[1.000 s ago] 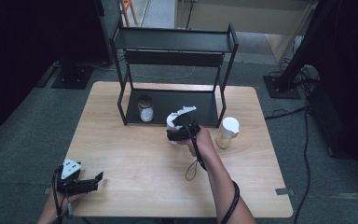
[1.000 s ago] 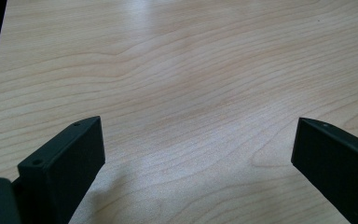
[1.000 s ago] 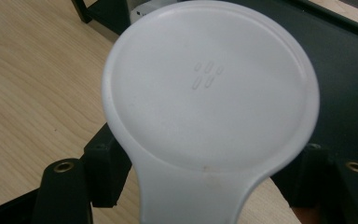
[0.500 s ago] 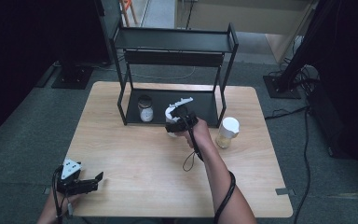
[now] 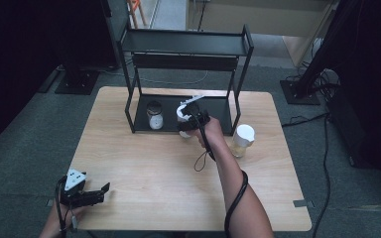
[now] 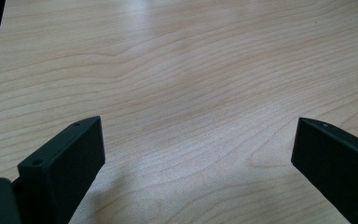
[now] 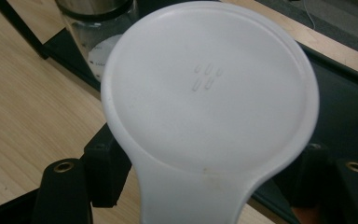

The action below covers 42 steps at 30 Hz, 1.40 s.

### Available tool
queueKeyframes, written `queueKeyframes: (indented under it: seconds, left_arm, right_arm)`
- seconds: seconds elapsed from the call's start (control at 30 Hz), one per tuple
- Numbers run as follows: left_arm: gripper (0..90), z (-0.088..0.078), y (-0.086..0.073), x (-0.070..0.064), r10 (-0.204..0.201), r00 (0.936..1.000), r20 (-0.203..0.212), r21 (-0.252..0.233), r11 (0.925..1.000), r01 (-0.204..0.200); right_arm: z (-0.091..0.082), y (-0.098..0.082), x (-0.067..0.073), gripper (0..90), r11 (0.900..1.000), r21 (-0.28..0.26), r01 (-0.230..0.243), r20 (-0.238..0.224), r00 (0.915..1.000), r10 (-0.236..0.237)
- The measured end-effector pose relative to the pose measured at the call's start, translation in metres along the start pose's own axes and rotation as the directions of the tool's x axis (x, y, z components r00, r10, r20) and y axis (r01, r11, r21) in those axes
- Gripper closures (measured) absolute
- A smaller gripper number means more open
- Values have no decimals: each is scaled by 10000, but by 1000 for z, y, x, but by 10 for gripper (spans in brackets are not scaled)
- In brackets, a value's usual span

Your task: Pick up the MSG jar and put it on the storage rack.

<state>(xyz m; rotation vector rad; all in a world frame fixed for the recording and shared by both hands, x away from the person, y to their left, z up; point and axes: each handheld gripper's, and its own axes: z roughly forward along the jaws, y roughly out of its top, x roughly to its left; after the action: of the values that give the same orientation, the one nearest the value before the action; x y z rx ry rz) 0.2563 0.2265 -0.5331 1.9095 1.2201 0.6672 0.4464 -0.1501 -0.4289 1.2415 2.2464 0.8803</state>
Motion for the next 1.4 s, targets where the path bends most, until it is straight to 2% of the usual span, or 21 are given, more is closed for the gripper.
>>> queueKeyframes:
  seconds: [0.4,0.67,0.8,0.9,1.03,1.17,1.23,1.4]
  left_arm:
    - [29,0,0,0,-45,10000,4,-25,10000,45]
    - [29,0,0,0,-43,10000,12,-36,10000,43]
    - [29,0,0,0,-15,10000,12,-12,10000,15]
    - [29,0,0,0,-34,10000,2,-32,10000,34]
    - [29,0,0,0,-34,10000,-10,-39,10000,34]
    - [29,0,0,0,-13,10000,-31,-15,10000,13]
    - [29,0,0,0,-11,10000,-34,-13,10000,11]
    - [29,0,0,0,-5,10000,-41,-9,10000,5]
  right_arm:
    - [22,13,-9,302,9996,66,-268,-147,9995,269]
    - [34,19,-16,302,9989,300,-354,164,9993,350]
    - [37,18,-20,302,9979,129,-630,-133,9979,632]
    - [38,17,-22,301,9965,50,-837,-193,9963,837]
    - [37,17,-21,296,9979,43,-651,-213,9976,651]
    - [36,16,-22,164,9974,-16,-716,-200,9972,716]
    - [35,15,-21,112,9983,-38,-585,-152,9982,584]
    - [27,11,-24,82,9977,-210,-652,-80,9978,651]
